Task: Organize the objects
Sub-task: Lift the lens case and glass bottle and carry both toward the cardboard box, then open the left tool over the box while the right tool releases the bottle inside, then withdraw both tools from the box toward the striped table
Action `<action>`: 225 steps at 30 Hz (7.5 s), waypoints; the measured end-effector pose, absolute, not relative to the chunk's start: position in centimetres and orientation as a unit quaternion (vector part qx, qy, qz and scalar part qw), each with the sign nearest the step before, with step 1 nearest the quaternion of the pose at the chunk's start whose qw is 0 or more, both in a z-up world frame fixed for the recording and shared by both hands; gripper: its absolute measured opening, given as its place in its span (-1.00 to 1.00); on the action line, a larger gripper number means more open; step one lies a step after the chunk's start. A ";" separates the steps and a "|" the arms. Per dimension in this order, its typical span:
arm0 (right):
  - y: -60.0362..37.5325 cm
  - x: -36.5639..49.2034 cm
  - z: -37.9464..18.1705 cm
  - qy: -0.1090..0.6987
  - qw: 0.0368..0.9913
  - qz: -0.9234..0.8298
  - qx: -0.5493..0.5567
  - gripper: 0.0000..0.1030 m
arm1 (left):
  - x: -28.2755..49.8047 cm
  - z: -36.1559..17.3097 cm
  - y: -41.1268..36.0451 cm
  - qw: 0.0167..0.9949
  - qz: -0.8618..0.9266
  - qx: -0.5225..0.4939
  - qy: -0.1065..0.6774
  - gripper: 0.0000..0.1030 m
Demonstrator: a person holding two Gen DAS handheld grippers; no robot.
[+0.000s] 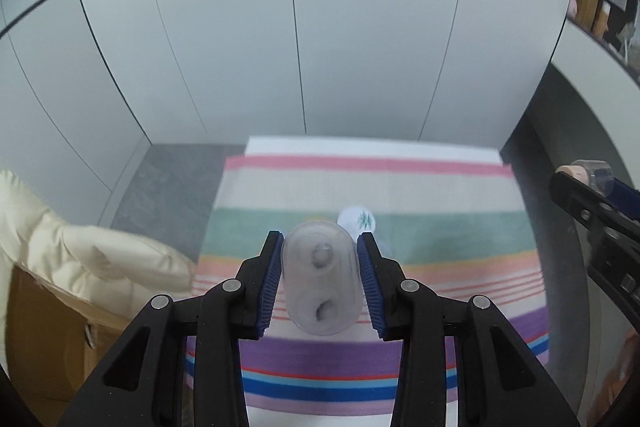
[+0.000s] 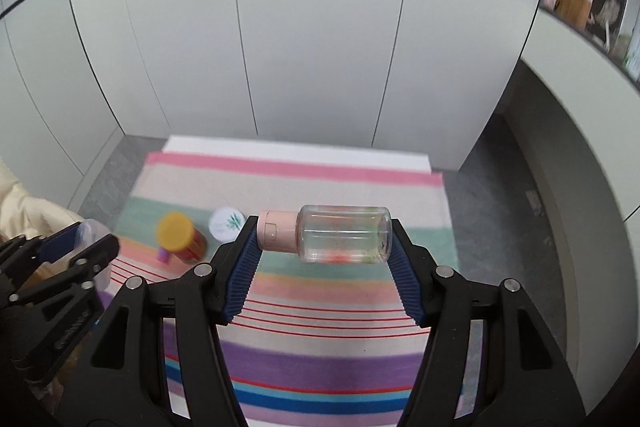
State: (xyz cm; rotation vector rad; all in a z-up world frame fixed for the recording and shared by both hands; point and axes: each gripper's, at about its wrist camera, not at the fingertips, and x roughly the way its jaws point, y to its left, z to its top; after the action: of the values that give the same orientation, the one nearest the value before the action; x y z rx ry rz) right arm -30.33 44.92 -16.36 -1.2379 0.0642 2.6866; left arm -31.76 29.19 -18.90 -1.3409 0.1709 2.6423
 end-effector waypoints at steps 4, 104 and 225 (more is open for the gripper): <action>43.5 -28.9 -10.9 0.007 0.084 0.917 -0.391 0.23 | -31.2 -14.6 28.3 0.083 0.896 -0.432 0.051 -0.25; 16.0 2.0 -7.1 -0.064 -0.249 0.882 -0.395 0.23 | 9.8 -6.6 -6.4 -0.186 0.896 -0.401 -0.049 -0.25; 14.0 -0.5 -12.8 -0.039 -0.125 0.878 -0.460 0.92 | 3.3 -13.7 -8.7 -0.032 0.893 -0.444 -0.059 0.78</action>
State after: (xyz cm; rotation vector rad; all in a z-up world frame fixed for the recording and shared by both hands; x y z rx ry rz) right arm -0.47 14.05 -12.78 -1.5722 -0.1341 3.0039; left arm 3.28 -8.71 -13.74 -1.4242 -0.1908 2.8663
